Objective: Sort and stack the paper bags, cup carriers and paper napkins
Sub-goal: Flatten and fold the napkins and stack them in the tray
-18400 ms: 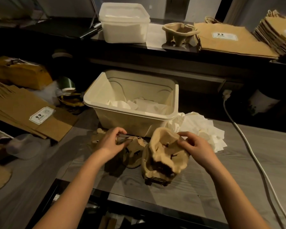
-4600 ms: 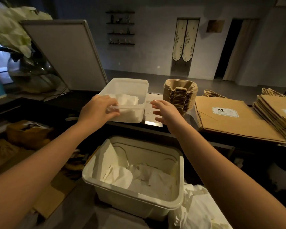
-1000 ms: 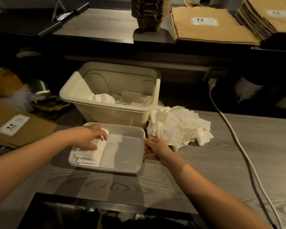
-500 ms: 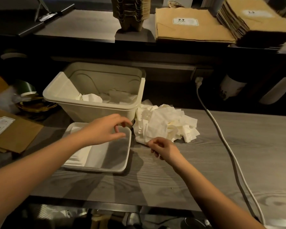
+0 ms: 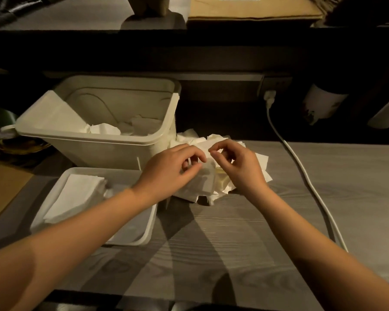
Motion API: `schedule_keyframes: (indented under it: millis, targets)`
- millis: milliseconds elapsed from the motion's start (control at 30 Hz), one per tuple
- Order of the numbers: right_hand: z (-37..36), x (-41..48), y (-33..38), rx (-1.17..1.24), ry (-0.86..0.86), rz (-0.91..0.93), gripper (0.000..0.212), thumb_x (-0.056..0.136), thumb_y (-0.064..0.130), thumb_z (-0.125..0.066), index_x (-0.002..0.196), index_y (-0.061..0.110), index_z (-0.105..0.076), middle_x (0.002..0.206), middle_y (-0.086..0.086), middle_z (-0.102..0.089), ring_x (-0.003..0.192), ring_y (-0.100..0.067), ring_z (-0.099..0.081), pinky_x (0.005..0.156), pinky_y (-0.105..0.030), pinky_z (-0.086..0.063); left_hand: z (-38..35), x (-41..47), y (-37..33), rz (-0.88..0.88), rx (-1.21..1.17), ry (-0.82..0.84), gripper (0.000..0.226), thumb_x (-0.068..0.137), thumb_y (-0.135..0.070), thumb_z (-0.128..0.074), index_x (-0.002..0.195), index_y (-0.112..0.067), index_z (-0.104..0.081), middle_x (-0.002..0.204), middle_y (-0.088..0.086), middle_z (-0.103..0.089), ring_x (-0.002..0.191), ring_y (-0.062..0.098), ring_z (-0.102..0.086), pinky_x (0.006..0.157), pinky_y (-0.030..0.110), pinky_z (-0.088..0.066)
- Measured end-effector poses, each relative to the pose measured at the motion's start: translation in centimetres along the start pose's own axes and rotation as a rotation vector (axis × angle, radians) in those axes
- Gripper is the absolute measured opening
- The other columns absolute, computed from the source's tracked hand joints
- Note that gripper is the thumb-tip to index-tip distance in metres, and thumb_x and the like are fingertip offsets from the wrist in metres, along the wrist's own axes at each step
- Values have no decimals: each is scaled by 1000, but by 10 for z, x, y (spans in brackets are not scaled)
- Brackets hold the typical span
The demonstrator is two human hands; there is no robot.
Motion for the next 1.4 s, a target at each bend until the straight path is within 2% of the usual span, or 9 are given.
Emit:
schedule_keyframes:
  millis: [167,333,667,833,1000,1100,1200,1300,1400]
  targets:
    - [8,13,-15,-73,11,104,22,88,19,-61,83,39,-54,65,-7,-56,61,-9,-48,56,-19,-38,-9,11,6,-34,-22,-59,9,89,-21,-60,90,-28,-64,86,-14,-59,73,7,-54,58,10,-37]
    - [10,26,-26,-74,-9,205,25,88,20,-60,84,43,-52,69,-2,-58,64,-6,-52,58,-13,-42,-16,19,9,-105,-35,-123,9,87,-20,-60,91,-26,-65,84,-13,-60,73,10,-54,59,8,-38]
    - [1,32,-40,-117,-13,328,15,88,21,-60,88,35,-57,77,-1,-63,70,-13,-57,61,-21,-47,-24,23,13,-124,-101,-173,14,87,-19,-60,87,-32,-61,87,-13,-62,75,7,-55,60,8,-40]
    - [1,29,-38,-177,-28,360,24,88,21,-60,82,44,-52,70,4,-59,68,-9,-54,60,-16,-44,-15,21,4,-188,-82,-189,17,88,-18,-59,86,-35,-59,88,-14,-62,78,0,-55,63,6,-40]
    - [7,19,-25,-267,-61,401,18,89,23,-58,85,40,-54,69,11,-54,64,1,-52,59,-12,-44,-6,14,-5,-264,-26,-239,24,90,-17,-58,84,-41,-54,84,-18,-59,77,-5,-54,68,6,-42]
    - [12,4,-16,-289,-108,408,17,89,23,-58,85,39,-54,75,10,-58,71,-3,-56,66,-17,-48,0,5,-11,-277,-15,-281,22,91,-19,-57,84,-40,-53,81,-20,-56,74,-9,-53,67,4,-41]
    - [14,-14,-9,-408,-158,415,6,89,23,-59,91,29,-59,81,10,-57,74,-9,-55,70,-26,-49,5,-9,-19,-288,-9,-324,14,92,-19,-56,88,-33,-56,81,-21,-54,73,-13,-51,66,3,-41]
    - [13,-30,-2,-577,-201,407,21,87,26,-61,107,22,-60,92,12,-49,80,-3,-48,74,-20,-46,8,-23,-24,-282,61,-297,8,91,-23,-57,94,-29,-57,81,-22,-51,73,-14,-50,65,3,-41]
    - [12,-44,1,-677,-169,358,41,84,32,-64,123,23,-54,117,2,-48,107,-9,-43,92,-25,-42,9,-37,-21,-212,111,-234,11,90,-26,-58,101,-29,-58,81,-22,-50,69,-11,-49,61,4,-38]
Point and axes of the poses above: each hand's wrist, its own x-axis towards the middle knuckle, its own z-axis out of the back of the hand, y = z × x, the point moved 4 cm from there along x, towards the middle knuckle
